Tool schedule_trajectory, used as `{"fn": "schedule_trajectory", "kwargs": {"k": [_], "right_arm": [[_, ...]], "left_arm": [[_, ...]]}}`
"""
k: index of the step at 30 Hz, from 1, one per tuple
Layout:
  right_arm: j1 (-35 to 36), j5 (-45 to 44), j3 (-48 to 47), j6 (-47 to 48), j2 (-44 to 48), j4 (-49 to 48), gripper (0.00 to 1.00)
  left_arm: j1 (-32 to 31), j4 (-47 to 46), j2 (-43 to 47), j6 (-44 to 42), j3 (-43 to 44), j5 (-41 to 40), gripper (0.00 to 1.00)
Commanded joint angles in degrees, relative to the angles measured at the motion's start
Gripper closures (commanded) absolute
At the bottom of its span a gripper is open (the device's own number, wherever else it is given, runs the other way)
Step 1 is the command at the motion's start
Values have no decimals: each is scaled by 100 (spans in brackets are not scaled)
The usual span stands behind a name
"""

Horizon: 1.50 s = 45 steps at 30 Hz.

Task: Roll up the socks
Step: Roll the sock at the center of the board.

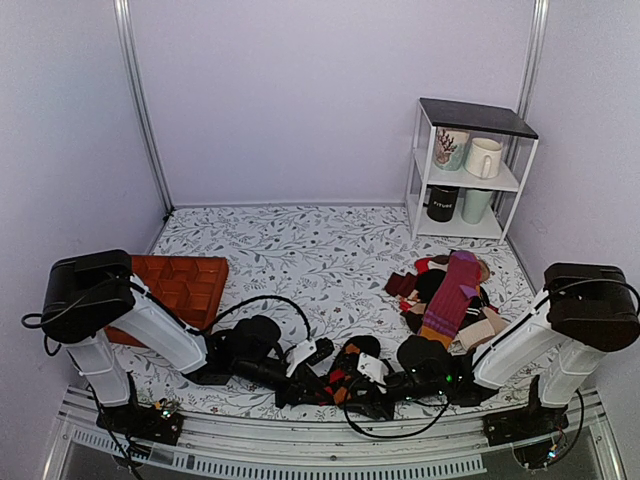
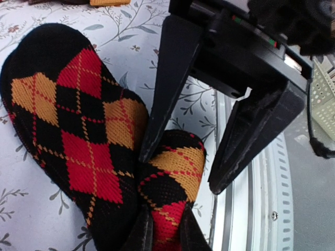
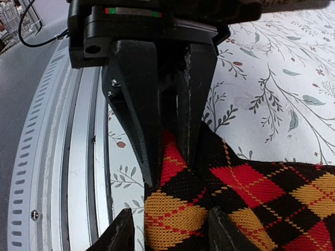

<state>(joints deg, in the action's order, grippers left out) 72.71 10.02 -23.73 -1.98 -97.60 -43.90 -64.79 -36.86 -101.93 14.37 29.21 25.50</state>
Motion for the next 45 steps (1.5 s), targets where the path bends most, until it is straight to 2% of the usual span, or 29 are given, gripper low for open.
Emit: {"fn": "schedule_trajectory", "kwargs": {"k": [1,3,7,10,12,14,15,21,25,28,29,31,37,39,40,45], "right_arm": [[173,222,177,-368,-258,116,52],[226,47,231,-511,-296,263,54],[276,-154,237,-869,-442,488,66],[316,-275,250,-1137,-614,595,70],[354,-448,239,-1307,-735,660,67],[394,-588,173,-1397,-793,769,56],[412,-648,140,-1411,-793,857,53],[446,-773,72,-1383,-667,1097,50],[445,-679,-15,-1413,-867,1175,64],[446,-648,25,-1557,-911,1151,86],[446,-650,59,-1622,-903,1135,90],[446,-616,129,-1759,-910,1094,92],[394,-340,272,-2223,-1242,893,92],[345,-143,306,-2409,-1405,778,92],[319,-76,319,-2478,-1478,737,92],[123,175,490,-2802,-1511,620,93]], "left_arm": [[51,1259,-352,-74,-219,-275,100],[59,1246,-363,-83,-197,-276,100],[64,1190,-341,-88,-176,-289,100],[76,1177,-278,-92,-162,-344,98],[81,1164,-243,-115,-134,-352,98],[98,1216,-261,-155,-78,-352,98],[105,1241,-282,-166,-54,-351,98],[108,1175,-370,-108,-104,-347,100],[111,990,-325,-40,-209,-324,99],[117,930,-224,-40,-244,-425,95],[121,908,-165,-43,-255,-532,92],[125,856,0,-105,-271,-734,85],[118,583,757,-650,-107,-1419,83],[122,449,955,-943,-14,-1497,67],[120,353,1042,-1070,15,-1515,65],[116,-273,1300,-1613,-198,-1300,65]]}}
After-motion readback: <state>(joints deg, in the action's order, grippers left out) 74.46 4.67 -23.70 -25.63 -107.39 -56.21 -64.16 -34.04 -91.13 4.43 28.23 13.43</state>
